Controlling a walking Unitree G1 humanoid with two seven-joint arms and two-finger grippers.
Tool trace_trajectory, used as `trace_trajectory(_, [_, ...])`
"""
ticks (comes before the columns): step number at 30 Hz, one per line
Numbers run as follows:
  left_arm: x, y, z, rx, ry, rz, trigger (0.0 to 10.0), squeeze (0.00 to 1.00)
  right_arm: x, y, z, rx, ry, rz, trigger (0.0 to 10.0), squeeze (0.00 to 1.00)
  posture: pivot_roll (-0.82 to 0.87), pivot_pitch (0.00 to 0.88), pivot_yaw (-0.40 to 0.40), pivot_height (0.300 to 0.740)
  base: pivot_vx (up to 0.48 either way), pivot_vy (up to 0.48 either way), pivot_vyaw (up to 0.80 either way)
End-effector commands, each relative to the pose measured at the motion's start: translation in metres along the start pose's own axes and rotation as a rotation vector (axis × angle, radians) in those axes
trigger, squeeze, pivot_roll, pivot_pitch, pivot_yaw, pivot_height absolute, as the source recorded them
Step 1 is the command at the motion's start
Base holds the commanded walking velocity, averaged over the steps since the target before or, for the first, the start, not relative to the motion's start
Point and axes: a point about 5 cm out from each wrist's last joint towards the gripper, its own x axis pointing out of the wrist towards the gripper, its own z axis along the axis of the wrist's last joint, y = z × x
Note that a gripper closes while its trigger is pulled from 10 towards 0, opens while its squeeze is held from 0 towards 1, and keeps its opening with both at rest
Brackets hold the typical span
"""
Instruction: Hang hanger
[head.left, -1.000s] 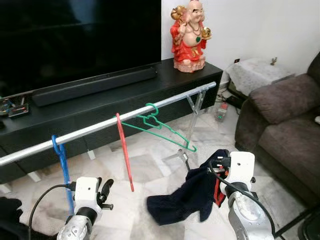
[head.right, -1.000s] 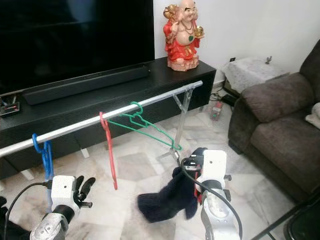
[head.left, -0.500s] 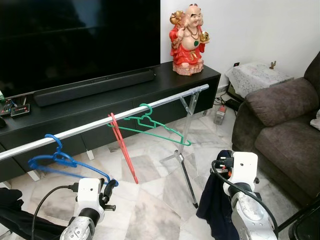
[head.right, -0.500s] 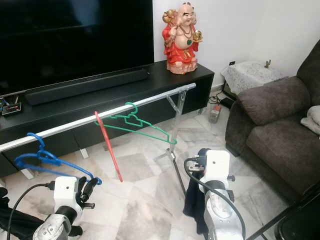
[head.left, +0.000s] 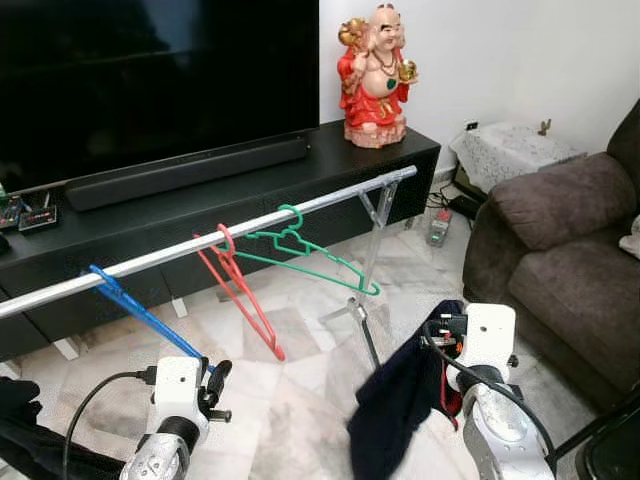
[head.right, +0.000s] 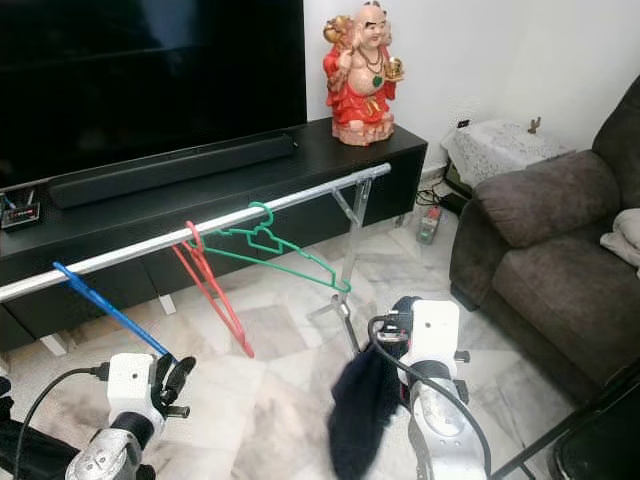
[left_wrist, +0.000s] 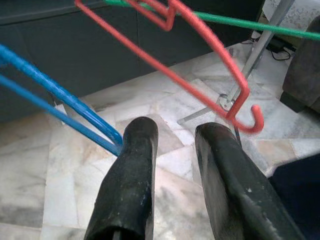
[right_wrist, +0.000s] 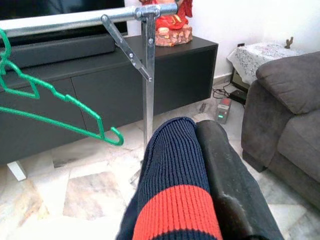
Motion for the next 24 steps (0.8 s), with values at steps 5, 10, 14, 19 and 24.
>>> trace_trajectory(5, [-0.0022, 0.0033, 0.0003, -0.007, -0.003, 0.007, 10.0, 0.0, 0.0016, 0.0025, 0.0048, 0.008, -0.015, 0.006, 10.0, 0.0, 0.03, 0.028, 0.039, 0.74, -0.276, 0.0, 0.0])
trace_trajectory(10, [-0.0019, 0.0028, 0.0016, -0.007, -0.005, 0.009, 10.0, 0.0, 0.0028, 0.0028, 0.0052, 0.01, -0.016, 0.008, 10.0, 0.0, 0.03, 0.026, 0.038, 0.74, -0.281, 0.0, 0.0])
trace_trajectory(14, [-0.0019, 0.0028, 0.0027, -0.007, -0.007, 0.009, 10.0, 0.0, 0.0033, 0.0038, 0.0057, 0.015, -0.017, 0.01, 10.0, 0.0, 0.04, 0.023, 0.039, 0.74, -0.279, 0.0, 0.0])
trace_trajectory(19, [0.0004, 0.0013, 0.004, -0.007, -0.011, 0.003, 10.0, 0.0, 0.0042, 0.0041, 0.0072, 0.019, -0.025, 0.01, 10.0, 0.0, 0.03, 0.017, 0.041, 0.74, -0.278, 0.0, 0.0])
trace_trajectory(24, [0.0027, -0.0017, 0.0046, -0.009, -0.014, -0.004, 10.0, 0.0, 0.0048, 0.0021, 0.007, 0.019, -0.025, 0.006, 10.0, 0.0, 0.03, 0.006, 0.038, 0.74, -0.277, 0.0, 0.0])
